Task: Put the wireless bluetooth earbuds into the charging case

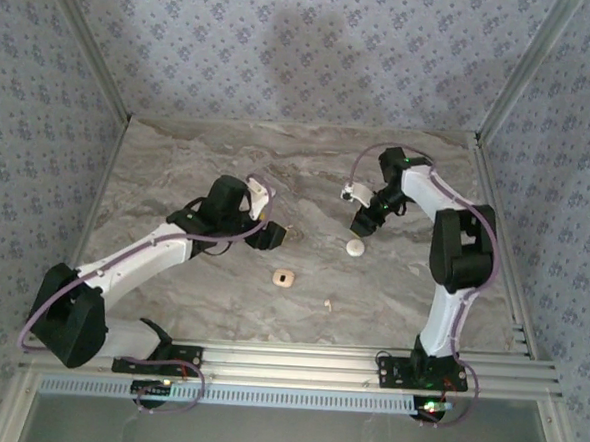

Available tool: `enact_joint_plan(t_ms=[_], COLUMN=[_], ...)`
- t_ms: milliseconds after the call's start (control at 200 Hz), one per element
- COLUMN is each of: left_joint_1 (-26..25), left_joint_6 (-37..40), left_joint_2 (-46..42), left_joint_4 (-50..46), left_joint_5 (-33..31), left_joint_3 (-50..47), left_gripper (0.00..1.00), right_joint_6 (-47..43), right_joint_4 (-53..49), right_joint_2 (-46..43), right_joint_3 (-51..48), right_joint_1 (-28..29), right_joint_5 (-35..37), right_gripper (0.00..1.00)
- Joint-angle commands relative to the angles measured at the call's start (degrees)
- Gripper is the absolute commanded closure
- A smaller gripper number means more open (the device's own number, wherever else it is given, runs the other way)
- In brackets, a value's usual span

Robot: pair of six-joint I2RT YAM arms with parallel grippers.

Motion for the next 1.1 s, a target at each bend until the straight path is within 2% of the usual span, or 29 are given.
enact_joint_plan(t_ms=[0, 85, 175, 300, 460, 515, 620, 775, 1094], left_joint_1=[-1.06, -1.91, -3.19, -5.79, -9.64, -10.46, -11.43, -12.52, -14.92], left_joint_6=[-4.50, -6.96, -9.07, -12.09, -18.14, -19.72, -21.05, -20.97, -20.35], left_joint_2=[2.95, 5.76, 8.84, 12.19, 14.86, 15.96, 18.75, 23.85, 32.79], left_joint_4=[-10.40, -15.20, -19.95, -26.20, -30.29, -31.39, -33.65, -38.68, -42.67], left_joint_5=[-1.08, -1.90, -1.41, -1.85, -5.89, -5.99, -5.03, -5.73, -8.68], left_joint_3=[4.77, 8.23, 11.93, 16.20, 18.79, 19.70, 21.50, 25.25, 29.28], left_gripper=[0.27, 0.28, 0.29, 0.30, 0.32, 0.33, 0.34, 0.33, 0.31], right_joint_6=[13.66, 22.67, 30.64, 42.43, 58.80, 63.67, 69.13, 74.53, 77.23], right_joint_4=[12.39, 20.78, 26.74, 31.26, 38.76, 38.91, 35.31, 35.34, 35.27], right_joint_2=[-7.25, -11.51, -15.58, -20.49, -28.42, -30.35, -33.11, -37.05, -42.33], right_joint_3=[-5.12, -9.12, -12.43, -17.05, -24.84, -26.45, -28.26, -32.08, -36.92], right_joint_1=[-0.25, -0.29, 0.18, 1.44, 2.85, 3.11, 3.28, 3.56, 4.49], right_joint_5=[-3.14, -3.40, -4.89, -1.90, 1.63, 1.33, 2.41, 2.97, 5.72], right_gripper=[0.52, 0.47, 0.47, 0.51, 0.49, 0.46, 0.42, 0.41, 0.41])
